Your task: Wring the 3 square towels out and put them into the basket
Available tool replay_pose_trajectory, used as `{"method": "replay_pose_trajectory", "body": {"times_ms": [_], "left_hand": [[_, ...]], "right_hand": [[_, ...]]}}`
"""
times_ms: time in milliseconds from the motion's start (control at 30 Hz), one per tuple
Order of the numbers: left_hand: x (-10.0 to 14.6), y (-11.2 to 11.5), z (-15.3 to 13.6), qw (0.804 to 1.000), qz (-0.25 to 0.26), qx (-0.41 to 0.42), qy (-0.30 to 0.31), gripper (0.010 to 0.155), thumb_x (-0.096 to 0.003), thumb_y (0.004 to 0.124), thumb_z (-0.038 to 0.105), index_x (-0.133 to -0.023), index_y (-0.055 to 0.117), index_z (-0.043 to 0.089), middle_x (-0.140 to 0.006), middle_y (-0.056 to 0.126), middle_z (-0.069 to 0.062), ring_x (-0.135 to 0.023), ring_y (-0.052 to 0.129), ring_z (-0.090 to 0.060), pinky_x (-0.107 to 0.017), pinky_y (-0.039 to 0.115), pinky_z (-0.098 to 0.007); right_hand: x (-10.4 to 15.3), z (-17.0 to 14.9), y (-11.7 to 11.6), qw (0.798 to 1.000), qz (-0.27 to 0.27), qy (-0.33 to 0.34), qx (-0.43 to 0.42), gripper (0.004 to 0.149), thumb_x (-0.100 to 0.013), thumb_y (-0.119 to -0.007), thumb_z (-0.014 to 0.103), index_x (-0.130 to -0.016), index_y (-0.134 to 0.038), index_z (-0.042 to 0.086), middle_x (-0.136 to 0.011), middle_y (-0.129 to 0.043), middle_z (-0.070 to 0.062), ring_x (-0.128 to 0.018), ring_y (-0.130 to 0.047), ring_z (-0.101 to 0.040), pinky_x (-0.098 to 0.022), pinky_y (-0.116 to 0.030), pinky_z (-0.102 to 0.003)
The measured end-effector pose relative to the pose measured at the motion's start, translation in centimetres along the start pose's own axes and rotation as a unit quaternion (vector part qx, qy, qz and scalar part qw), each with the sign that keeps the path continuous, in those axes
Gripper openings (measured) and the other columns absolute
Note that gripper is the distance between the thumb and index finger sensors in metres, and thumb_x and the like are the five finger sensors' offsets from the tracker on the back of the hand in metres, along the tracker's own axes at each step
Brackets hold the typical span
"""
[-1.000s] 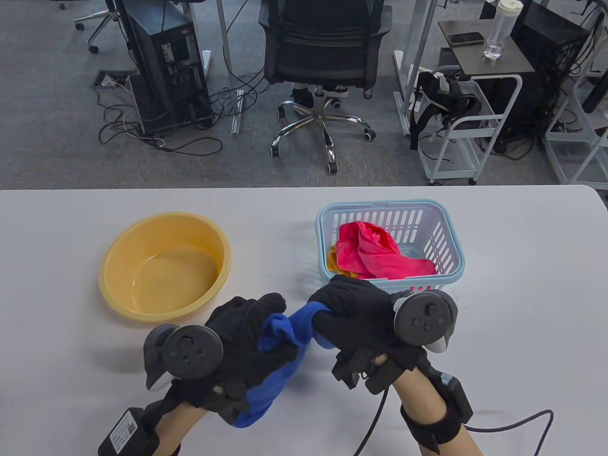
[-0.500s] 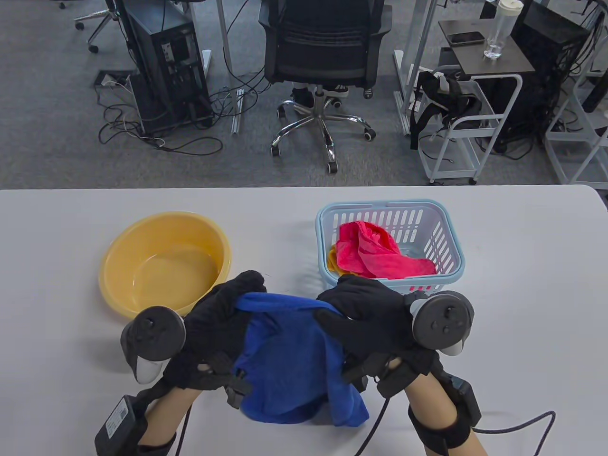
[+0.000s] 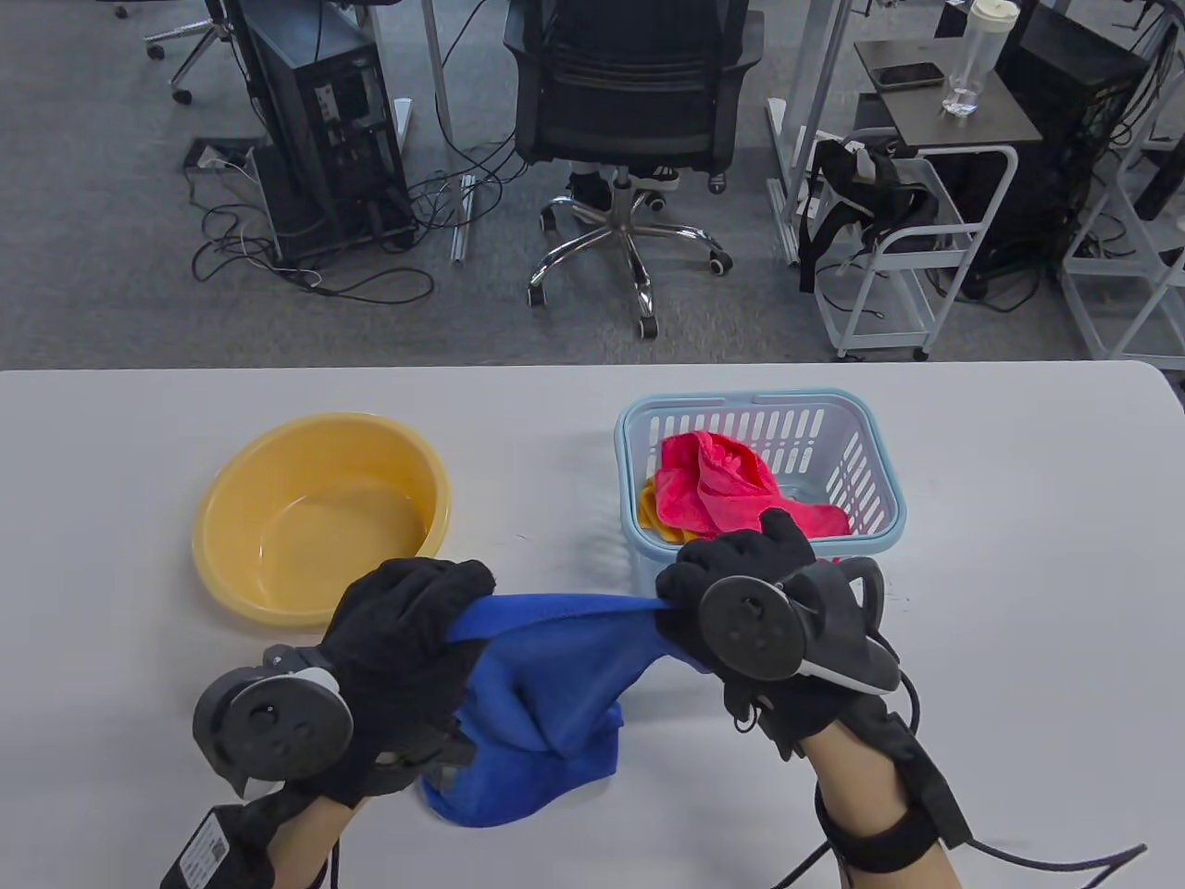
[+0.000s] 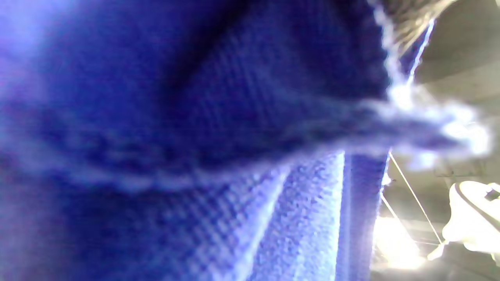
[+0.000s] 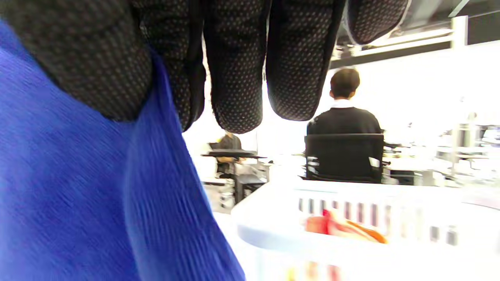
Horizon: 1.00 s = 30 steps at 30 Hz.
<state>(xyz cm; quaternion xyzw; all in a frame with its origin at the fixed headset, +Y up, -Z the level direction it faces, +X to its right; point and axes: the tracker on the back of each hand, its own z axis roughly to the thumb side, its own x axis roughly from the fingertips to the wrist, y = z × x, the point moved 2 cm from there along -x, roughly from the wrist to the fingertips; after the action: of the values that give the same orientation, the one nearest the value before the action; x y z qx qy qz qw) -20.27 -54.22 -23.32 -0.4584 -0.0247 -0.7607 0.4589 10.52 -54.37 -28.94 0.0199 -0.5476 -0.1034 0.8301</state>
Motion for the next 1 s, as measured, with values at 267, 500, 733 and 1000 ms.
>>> {"method": "replay_pose_trajectory", "body": {"times_ms": [267, 500, 733, 1000], "left_hand": [[-0.8, -0.5, -1.6, 0.959, 0.031, -0.276, -0.050, 0.044, -0.0545, 0.072, 0.049, -0.097, 0.060, 0.055, -0.093, 0.080, 0.024, -0.103, 0.073, -0.025, -0.080, 0.055, -0.050], [-0.9, -2.7, -2.9, 0.991, 0.069, -0.107, -0.048, 0.048, -0.0505, 0.077, 0.060, -0.097, 0.067, 0.051, -0.092, 0.083, 0.021, -0.102, 0.075, -0.025, -0.079, 0.055, -0.051], [-1.8, -3.2, -3.4, 0.995, -0.014, -0.087, -0.049, 0.045, -0.0504, 0.083, 0.056, -0.094, 0.075, 0.051, -0.097, 0.079, 0.018, -0.105, 0.070, -0.027, -0.080, 0.051, -0.053], [-1.5, -2.3, -1.2, 0.982, -0.030, -0.180, -0.040, 0.047, -0.0485, 0.083, 0.055, -0.094, 0.076, 0.046, -0.093, 0.085, 0.015, -0.103, 0.073, -0.030, -0.080, 0.051, -0.055]], "right_hand": [[5.2, -5.0, 6.3, 0.928, -0.345, 0.011, -0.138, 0.040, -0.052, -0.081, 0.048, -0.085, -0.087, 0.026, -0.097, -0.085, -0.001, -0.091, -0.079, -0.039, -0.076, -0.040, -0.071], [7.3, -4.1, 8.2, 0.924, -0.365, 0.010, -0.115, 0.040, -0.055, -0.075, 0.040, -0.092, -0.080, 0.026, -0.104, -0.077, 0.002, -0.098, -0.072, -0.038, -0.078, -0.035, -0.071], [6.9, -6.9, 7.4, 0.887, -0.415, -0.003, -0.201, 0.032, -0.058, -0.073, 0.028, -0.089, -0.083, 0.032, -0.099, -0.080, 0.003, -0.095, -0.073, -0.038, -0.077, -0.036, -0.070], [7.6, -8.0, 7.3, 0.866, -0.458, -0.069, -0.188, 0.031, -0.060, -0.071, 0.030, -0.089, -0.081, 0.033, -0.100, -0.078, 0.003, -0.097, -0.070, -0.038, -0.078, -0.032, -0.069]]}}
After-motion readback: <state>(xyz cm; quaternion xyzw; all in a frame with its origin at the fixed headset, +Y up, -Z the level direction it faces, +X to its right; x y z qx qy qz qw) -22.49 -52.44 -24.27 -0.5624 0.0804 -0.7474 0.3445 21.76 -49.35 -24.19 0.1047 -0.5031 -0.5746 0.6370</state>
